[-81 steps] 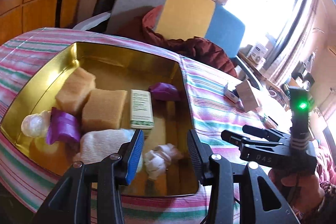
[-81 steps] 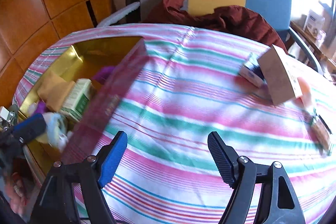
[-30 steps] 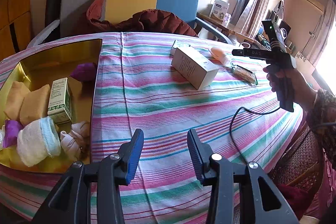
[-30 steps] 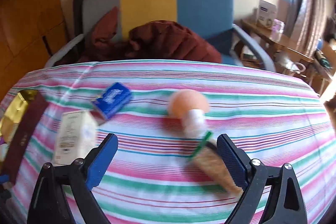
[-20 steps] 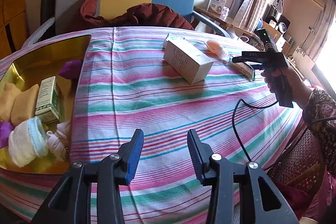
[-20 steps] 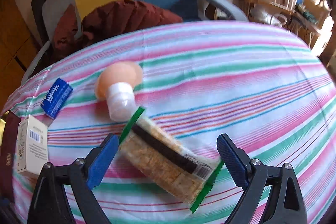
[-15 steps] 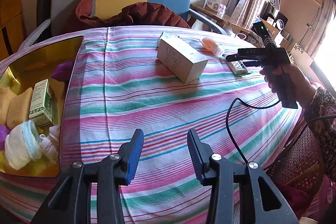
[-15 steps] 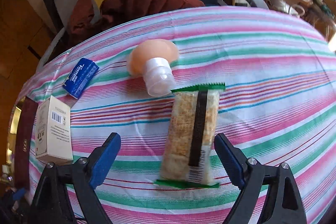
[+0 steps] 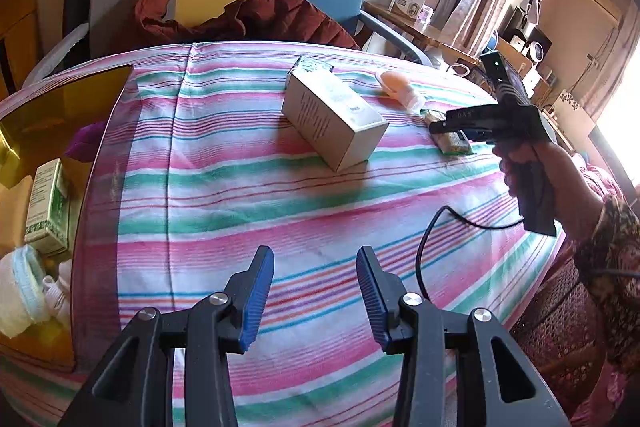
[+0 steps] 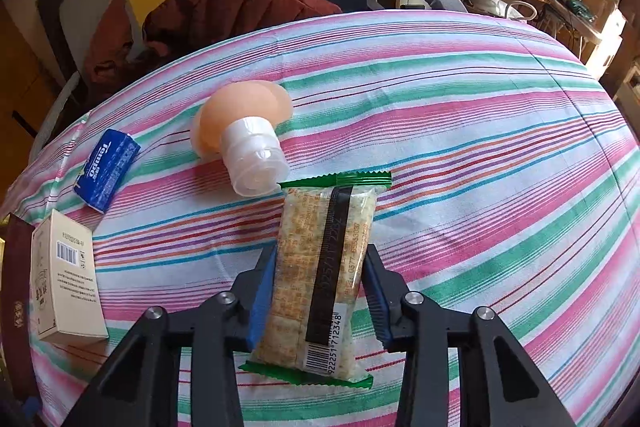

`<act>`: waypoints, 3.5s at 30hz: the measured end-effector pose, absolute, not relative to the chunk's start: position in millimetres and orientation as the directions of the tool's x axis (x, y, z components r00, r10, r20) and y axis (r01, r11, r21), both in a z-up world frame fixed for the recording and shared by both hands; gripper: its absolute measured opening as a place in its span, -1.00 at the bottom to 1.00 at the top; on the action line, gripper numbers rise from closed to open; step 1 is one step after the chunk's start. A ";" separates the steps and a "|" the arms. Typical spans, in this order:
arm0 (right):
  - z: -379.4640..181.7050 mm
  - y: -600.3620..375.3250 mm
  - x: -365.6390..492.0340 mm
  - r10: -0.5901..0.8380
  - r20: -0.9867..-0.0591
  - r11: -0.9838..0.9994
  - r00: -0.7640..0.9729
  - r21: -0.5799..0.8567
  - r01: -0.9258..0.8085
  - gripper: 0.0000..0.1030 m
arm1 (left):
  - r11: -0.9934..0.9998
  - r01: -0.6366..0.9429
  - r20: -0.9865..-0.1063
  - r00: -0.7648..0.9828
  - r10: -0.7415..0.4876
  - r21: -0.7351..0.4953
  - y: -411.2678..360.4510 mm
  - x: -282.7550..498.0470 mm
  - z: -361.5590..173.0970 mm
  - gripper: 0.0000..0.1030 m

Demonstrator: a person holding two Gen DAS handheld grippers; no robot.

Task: Organize objects
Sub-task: 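Grasp the cracker packet with the right tool, then grasp the cream printed box with the left tool, then carry the cream box into the gold tray with the left tool while the right tool holds the crackers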

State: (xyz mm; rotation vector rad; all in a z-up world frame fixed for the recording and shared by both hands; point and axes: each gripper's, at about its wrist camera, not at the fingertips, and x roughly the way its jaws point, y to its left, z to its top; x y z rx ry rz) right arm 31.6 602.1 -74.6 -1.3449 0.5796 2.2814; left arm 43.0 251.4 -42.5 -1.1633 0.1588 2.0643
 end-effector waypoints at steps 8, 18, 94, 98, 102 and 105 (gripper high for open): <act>-76.9 560.5 22.7 0.075 -0.896 -0.879 -0.437 0.147 -0.453 -0.23 | -0.727 -0.600 -0.782 -0.255 0.569 -0.334 298.0 8.0 -39.1 0.25; -79.5 570.7 24.0 0.016 -0.891 -0.864 -0.454 0.216 -0.455 -0.23 | -0.801 -0.547 -0.828 -0.314 0.465 -0.242 392.1 -36.5 -29.3 0.46; -79.4 467.5 22.6 0.035 -0.840 -0.974 -0.541 0.093 -0.208 -0.25 | -0.921 -0.318 -0.718 -0.584 0.378 -0.226 98.7 -131.6 -3.8 0.01; -79.5 467.2 23.6 0.039 -0.839 -0.970 -0.542 0.099 -0.222 -0.24 | -0.942 -0.269 -0.766 -0.556 0.323 -0.202 73.1 -162.3 -8.5 0.01; -79.9 466.1 25.3 0.042 -0.839 -0.967 -0.542 0.103 -0.234 -0.24 | -0.953 -0.232 -0.795 -0.532 0.292 -0.194 52.9 -188.2 -16.6 0.01; -80.0 465.1 26.1 0.045 -0.839 -0.964 -0.543 0.106 -0.245 -0.24 | -0.960 -0.206 -0.817 -0.509 0.271 -0.190 40.8 -203.2 -26.0 0.01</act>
